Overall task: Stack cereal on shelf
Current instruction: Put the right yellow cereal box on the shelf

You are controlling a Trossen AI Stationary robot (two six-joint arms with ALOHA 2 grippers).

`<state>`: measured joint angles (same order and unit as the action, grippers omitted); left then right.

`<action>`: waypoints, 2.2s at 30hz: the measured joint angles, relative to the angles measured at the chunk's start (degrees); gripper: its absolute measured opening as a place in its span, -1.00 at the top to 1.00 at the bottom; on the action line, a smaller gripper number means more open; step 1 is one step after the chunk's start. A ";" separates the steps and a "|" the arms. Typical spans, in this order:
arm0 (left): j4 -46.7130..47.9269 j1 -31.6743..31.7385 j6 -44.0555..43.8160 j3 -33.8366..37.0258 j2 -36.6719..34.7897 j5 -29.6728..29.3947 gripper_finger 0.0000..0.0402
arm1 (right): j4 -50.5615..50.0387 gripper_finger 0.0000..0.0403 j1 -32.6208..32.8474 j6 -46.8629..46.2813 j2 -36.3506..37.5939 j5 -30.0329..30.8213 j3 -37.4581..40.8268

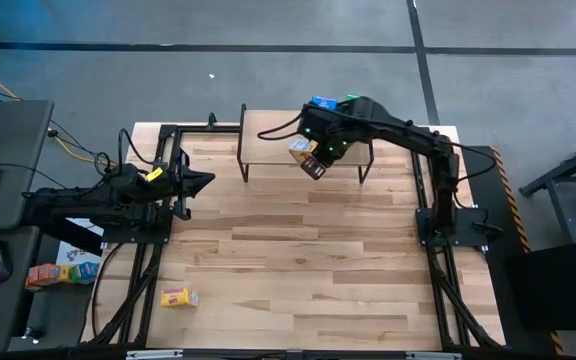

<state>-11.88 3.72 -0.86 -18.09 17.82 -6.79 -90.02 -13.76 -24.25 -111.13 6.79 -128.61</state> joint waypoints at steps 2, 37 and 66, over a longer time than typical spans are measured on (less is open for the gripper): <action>0.00 -0.01 0.18 0.00 0.00 -0.01 1.00 | 0.00 0.73 -0.26 -0.88 -0.12 0.03 0.06; 0.01 0.00 -0.03 -0.04 2.02 -0.03 1.00 | 0.24 0.73 -4.96 1.02 -2.10 -6.02 0.01; -1.92 -0.01 -0.01 -0.04 4.02 -0.04 1.00 | 20.57 0.01 -4.96 15.35 -2.45 0.41 0.17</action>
<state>-13.80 3.72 -0.86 -18.13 21.85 -6.83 -69.45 -18.72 -8.89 -113.58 7.20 -128.44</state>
